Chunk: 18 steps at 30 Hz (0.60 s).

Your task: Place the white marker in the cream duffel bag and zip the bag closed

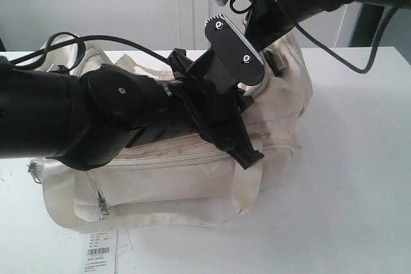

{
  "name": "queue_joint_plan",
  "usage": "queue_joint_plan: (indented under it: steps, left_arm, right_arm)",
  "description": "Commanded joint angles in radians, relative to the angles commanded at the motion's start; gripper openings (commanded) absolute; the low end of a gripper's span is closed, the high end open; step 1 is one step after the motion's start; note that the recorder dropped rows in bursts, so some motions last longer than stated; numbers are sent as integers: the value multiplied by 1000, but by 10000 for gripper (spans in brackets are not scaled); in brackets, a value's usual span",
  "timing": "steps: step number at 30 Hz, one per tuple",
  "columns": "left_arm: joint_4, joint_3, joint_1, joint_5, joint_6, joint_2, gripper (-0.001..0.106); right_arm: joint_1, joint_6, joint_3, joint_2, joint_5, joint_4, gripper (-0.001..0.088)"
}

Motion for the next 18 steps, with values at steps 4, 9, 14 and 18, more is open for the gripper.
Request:
queue_joint_plan:
  steps: [4,9,14,18]
  left_arm:
    - [0,0,0,0,0,0,0]
    - [0,0,0,0,0,0,0]
    - [-2,0,0,2,0,0,0]
    - [-15,0,0,2,0,0,70]
  right_arm:
    - [0,0,-28,26,2,0,0]
    - [0,0,-68,60,2,0,0]
    - [0,12,-70,65,8,0,0]
    - [0,35,-70,65,-2,-25,50]
